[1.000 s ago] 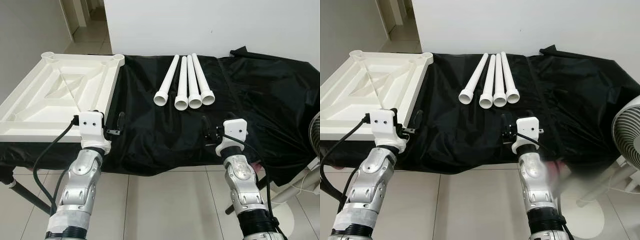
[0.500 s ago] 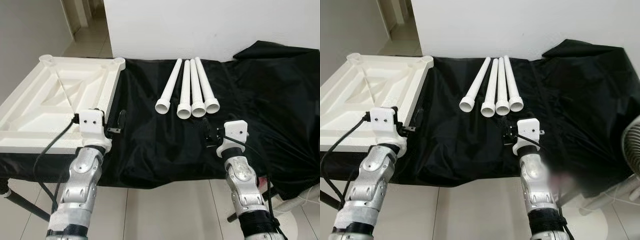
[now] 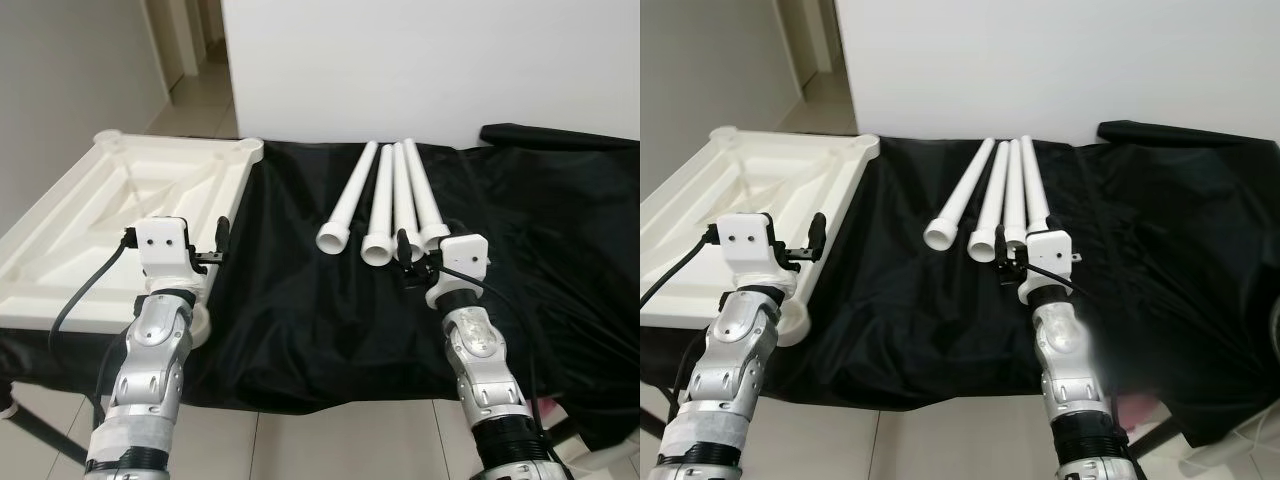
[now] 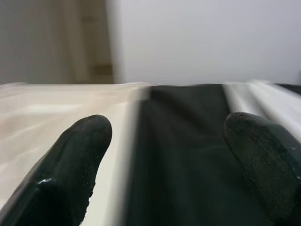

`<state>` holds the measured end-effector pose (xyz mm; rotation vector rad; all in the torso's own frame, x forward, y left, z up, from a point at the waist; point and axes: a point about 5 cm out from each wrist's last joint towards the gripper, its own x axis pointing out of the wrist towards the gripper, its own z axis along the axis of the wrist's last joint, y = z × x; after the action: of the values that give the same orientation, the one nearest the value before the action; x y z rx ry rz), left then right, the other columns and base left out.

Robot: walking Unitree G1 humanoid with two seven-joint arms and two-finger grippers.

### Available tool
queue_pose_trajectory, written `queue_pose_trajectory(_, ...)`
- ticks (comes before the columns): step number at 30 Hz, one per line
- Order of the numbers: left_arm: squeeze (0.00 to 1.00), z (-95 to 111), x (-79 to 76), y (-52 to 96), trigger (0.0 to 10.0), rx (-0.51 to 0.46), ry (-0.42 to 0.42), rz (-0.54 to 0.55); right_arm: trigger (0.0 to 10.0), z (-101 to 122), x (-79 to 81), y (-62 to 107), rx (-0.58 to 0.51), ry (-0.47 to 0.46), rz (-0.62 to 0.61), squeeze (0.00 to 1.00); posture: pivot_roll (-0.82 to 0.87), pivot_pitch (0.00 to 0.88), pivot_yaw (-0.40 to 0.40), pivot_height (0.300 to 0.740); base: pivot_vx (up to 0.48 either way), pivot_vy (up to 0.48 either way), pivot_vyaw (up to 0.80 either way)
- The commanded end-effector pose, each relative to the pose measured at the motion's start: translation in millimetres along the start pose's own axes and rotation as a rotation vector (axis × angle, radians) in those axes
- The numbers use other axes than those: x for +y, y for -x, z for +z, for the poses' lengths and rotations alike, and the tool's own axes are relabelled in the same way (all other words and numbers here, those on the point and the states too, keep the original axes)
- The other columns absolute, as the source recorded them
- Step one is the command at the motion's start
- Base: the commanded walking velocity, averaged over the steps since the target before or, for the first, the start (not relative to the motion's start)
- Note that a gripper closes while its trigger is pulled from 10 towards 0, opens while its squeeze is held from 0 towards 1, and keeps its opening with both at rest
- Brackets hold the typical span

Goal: Building children table

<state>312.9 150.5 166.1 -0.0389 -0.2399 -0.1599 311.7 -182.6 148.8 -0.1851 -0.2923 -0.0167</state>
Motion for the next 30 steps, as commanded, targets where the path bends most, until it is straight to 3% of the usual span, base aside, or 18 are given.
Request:
queue_pose_trajectory(1, 0.0, 1, 6.9, 0.0, 10.0, -0.002, -0.012, 0.02, 10.0, 2, 3.5, -3.4, -0.006, -0.011, 0.001, 0.0, 0.0, 0.0, 0.016, 0.74, 0.262, 0.0, 0.0)
queue_pose_trajectory(10, 0.0, 2, 3.9, -1.1, 10.0, -0.004, -0.009, 0.011, 10.0, 1, -4.0, -7.2, 0.006, -0.001, -0.038, 0.0, 0.0, 0.0, 0.02, 0.74, 0.208, 0.0, 0.0)
queue_pose_trajectory(16, 0.0, 0, -6.1, -0.2, 10.0, 0.011, 0.045, -0.051, 10.0, -2, -14.3, -11.2, 0.026, -0.003, -0.1, 0.0, -0.01, 0.0, 0.032, 0.74, 0.0, 0.0, 0.0)
queue_pose_trajectory(25, 0.0, -4, -14.2, 1.0, 10.0, 0.07, 0.085, -0.097, 10.0, -5, -27.4, -16.0, 0.059, -0.023, -0.154, 0.0, -0.01, 0.0, 0.054, 0.74, 0.0, 0.0, 0.0)
queue_pose_trajectory(30, 0.0, -4, -31.0, -1.8, 10.0, 0.151, 0.065, -0.204, 10.0, -6, -33.4, -21.5, 0.088, -0.102, -0.175, 0.0, 0.0, 0.012, 0.07, 0.74, 0.0, 0.0, 0.0)
